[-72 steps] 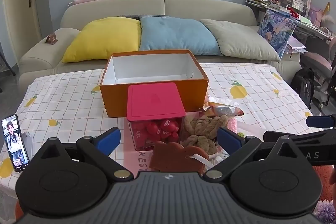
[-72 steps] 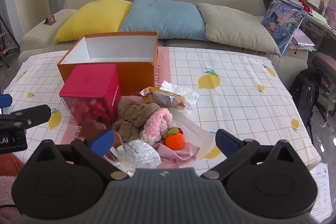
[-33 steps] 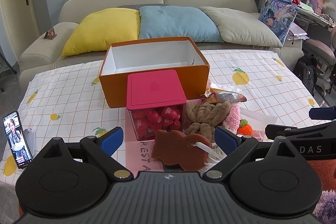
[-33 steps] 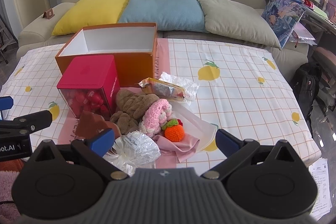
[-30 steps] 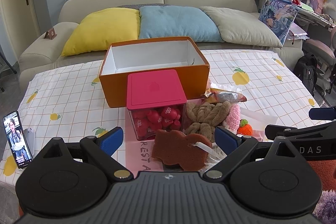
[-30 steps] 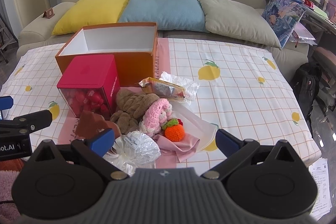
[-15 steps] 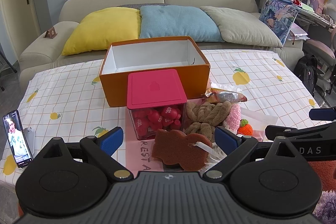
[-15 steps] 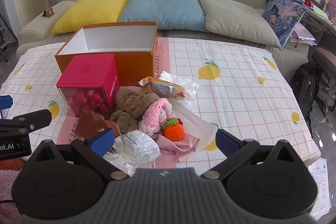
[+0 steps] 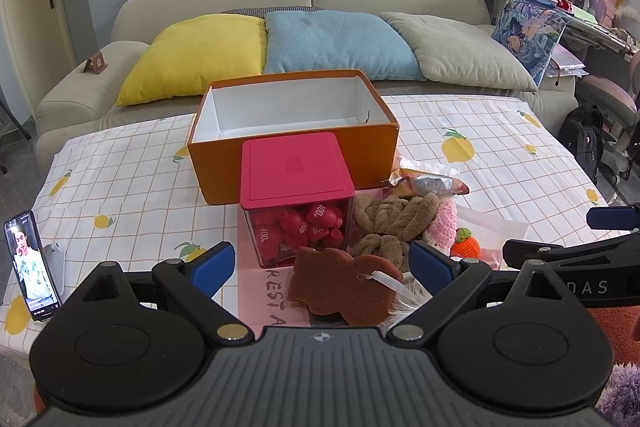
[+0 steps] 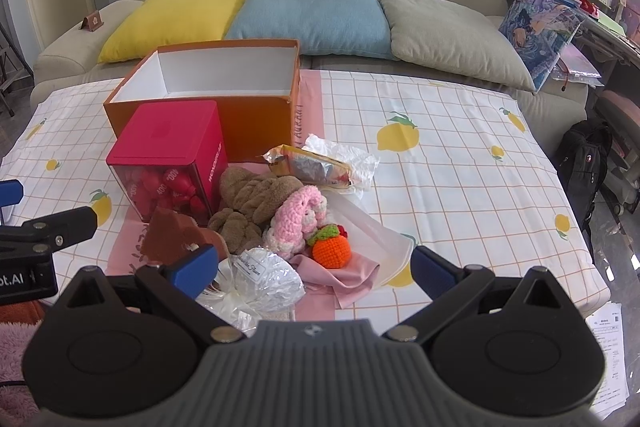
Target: Organize soft objects
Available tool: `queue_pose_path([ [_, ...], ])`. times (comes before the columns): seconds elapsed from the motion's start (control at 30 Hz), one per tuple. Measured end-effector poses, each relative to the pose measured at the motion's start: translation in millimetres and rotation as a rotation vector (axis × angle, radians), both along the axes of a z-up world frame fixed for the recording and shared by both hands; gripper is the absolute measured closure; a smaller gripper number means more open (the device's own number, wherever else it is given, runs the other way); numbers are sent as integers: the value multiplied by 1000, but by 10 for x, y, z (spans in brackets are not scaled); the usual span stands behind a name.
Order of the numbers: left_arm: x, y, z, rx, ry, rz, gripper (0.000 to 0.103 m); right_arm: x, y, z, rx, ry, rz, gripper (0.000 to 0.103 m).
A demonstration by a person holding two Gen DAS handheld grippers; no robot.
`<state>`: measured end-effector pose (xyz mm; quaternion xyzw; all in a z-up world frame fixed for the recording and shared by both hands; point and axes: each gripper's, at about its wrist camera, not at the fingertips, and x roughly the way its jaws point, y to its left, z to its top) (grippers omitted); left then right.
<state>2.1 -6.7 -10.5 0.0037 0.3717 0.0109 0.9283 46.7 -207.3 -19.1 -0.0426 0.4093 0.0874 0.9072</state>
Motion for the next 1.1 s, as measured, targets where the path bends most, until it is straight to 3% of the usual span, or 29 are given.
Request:
queue_pose_path([
  [0.87,2,-4,-1,-4,2,-2,0,15,9,-16,5,6,8,3],
  [1.03,51,10,-4,-64,9,-52,0,86,-47,-41,57,28,35,3],
  [1.1,95,31,-28,-99,30,-97,12,139,-93,-79,82,48,43,8],
])
